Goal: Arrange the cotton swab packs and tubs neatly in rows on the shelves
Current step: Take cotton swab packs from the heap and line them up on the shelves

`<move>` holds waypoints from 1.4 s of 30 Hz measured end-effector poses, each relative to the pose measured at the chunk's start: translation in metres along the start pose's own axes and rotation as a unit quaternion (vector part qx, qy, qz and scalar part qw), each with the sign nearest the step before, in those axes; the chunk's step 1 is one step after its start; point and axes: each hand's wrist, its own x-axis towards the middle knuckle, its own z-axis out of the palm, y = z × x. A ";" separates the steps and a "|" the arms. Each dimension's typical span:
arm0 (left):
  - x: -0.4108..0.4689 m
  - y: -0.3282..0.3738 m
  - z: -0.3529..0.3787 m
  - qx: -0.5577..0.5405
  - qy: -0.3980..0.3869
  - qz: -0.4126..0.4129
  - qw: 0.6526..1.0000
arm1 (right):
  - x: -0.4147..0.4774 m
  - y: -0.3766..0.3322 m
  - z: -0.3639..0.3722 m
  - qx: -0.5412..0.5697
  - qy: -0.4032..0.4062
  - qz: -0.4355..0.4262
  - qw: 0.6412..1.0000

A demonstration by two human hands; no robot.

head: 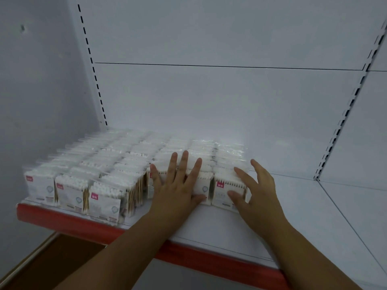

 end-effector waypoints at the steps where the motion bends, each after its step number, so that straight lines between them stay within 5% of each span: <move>1: 0.000 -0.001 -0.002 0.004 -0.001 -0.003 1.000 | 0.001 -0.001 -0.001 -0.036 -0.014 0.007 0.999; 7: 0.001 -0.002 -0.005 0.010 -0.032 -0.028 0.999 | 0.009 -0.008 -0.002 -0.210 -0.053 -0.082 0.973; 11: 0.006 -0.008 0.002 0.012 -0.068 -0.018 0.997 | 0.025 -0.008 -0.013 -0.281 -0.160 -0.087 0.942; 21: 0.009 -0.007 0.006 0.004 -0.080 -0.003 0.997 | 0.034 -0.010 -0.006 -0.251 -0.175 -0.113 0.945; 30: 0.002 -0.007 -0.017 -0.019 -0.044 0.011 0.999 | 0.036 -0.015 -0.018 -0.324 -0.228 -0.100 0.913; 37: 0.001 0.007 -0.058 -0.091 -0.070 0.069 0.991 | 0.021 -0.012 -0.077 -0.237 -0.159 -0.161 0.945; 40: 0.045 0.044 -0.101 -0.194 -0.109 0.091 0.971 | 0.033 0.030 -0.154 -0.262 -0.182 -0.088 0.944; 42: 0.092 0.089 -0.131 -0.186 -0.204 0.085 0.957 | 0.032 0.071 -0.218 -0.337 -0.197 0.013 0.921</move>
